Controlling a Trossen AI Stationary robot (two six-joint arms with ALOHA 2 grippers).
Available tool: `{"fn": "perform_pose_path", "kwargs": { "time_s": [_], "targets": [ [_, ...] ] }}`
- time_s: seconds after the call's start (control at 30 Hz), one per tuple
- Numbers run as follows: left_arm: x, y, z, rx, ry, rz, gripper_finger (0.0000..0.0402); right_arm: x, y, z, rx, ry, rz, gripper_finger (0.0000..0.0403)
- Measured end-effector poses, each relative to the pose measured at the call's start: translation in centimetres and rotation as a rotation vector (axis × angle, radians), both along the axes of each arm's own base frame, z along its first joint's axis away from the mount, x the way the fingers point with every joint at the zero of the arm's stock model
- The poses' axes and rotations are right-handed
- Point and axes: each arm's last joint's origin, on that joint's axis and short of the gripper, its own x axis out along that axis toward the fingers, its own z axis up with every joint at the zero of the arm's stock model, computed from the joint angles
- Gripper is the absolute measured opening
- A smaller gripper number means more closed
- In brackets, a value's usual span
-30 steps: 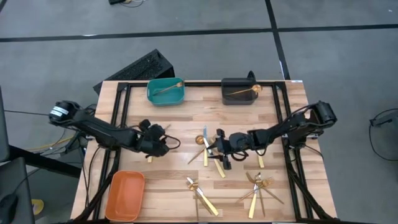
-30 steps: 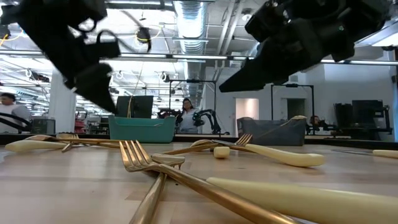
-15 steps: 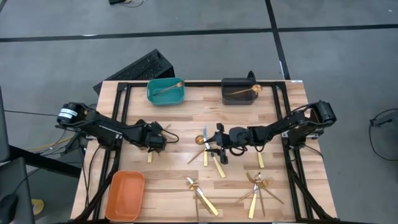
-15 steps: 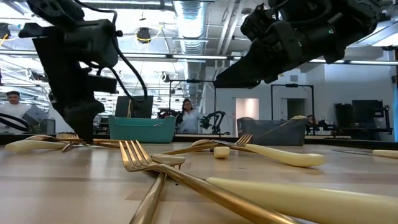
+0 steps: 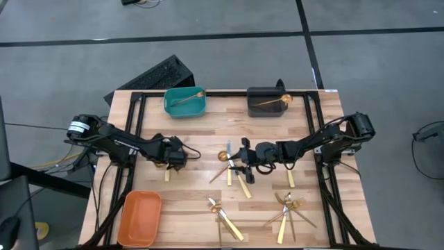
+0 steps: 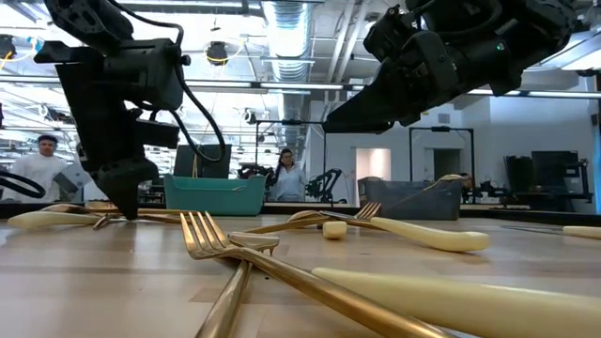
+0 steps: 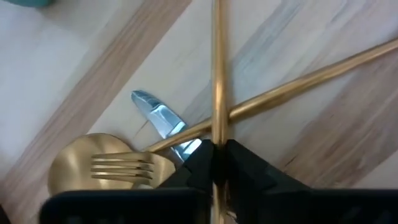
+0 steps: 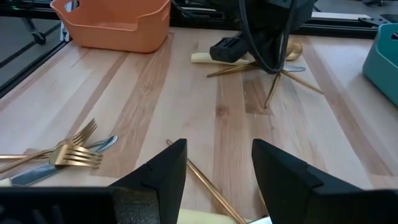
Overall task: Sort silverware by color (type)
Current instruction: Put the gold spoon into the black bin
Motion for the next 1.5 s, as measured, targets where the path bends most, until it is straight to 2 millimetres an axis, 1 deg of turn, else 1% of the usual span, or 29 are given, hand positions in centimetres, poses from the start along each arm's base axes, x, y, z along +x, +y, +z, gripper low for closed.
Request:
{"fn": "perform_pose_path", "kwargs": {
  "time_s": [0.17, 0.4, 0.5, 0.63, 0.8, 0.87, 0.93, 1.03, 1.13, 1.23, 1.33, 1.5],
  "targets": [
    [1.1, -0.1, 1.6, 0.040, -0.057, -0.037, 0.0017, 0.2, -0.7, 0.3, 0.018, -0.032, -0.036, 0.0206],
    [3.4, -1.0, 5.1, 0.176, -0.177, -0.119, 0.0012, 0.4, -2.0, 0.7, 0.078, -0.078, -0.177, 0.0206],
    [3.6, -1.6, 6.3, 0.261, -0.222, -0.145, 0.0012, 0.4, -1.8, 0.9, 0.063, -0.104, -0.225, 0.0206],
    [3.7, -3.0, 8.1, 0.375, -0.375, -0.167, 0.0014, 0.5, -1.1, 1.6, 0.042, -0.176, -0.253, 0.0206],
    [2.9, -5.0, 10.2, 0.485, -0.563, -0.220, 0.0014, 0.5, -0.6, 2.2, 0.032, -0.238, -0.267, 0.0202],
    [2.6, -5.7, 10.4, 0.511, -0.622, -0.254, 0.0015, 0.5, -0.8, 2.1, 0.039, -0.237, -0.278, 0.0200],
    [2.7, -6.4, 10.5, 0.523, -0.686, -0.304, 0.0015, 0.5, -1.3, 2.0, 0.070, -0.221, -0.273, 0.0198],
    [2.9, -7.1, 10.1, 0.509, -0.758, -0.421, 0.0015, 0.6, -2.2, 1.5, 0.159, -0.168, -0.199, 0.0195],
    [3.0, -7.4, 10.0, 0.481, -0.856, -0.539, 0.0015, 0.5, -2.6, 1.3, 0.194, -0.157, -0.187, 0.0193],
    [3.0, -7.6, 10.2, 0.503, -0.949, -0.642, 0.0015, 0.5, -2.4, 1.7, 0.216, -0.208, -0.136, 0.0193],
    [2.7, -7.6, 10.9, 0.557, -1.051, -0.718, 0.0015, 0.5, -2.2, 2.4, 0.245, -0.272, -0.054, 0.0193],
    [2.7, -7.6, 12.2, 0.614, -1.186, -0.871, 0.0015, 0.5, -2.2, 3.3, 0.290, -0.348, 0.030, 0.0193]
  ]
}}
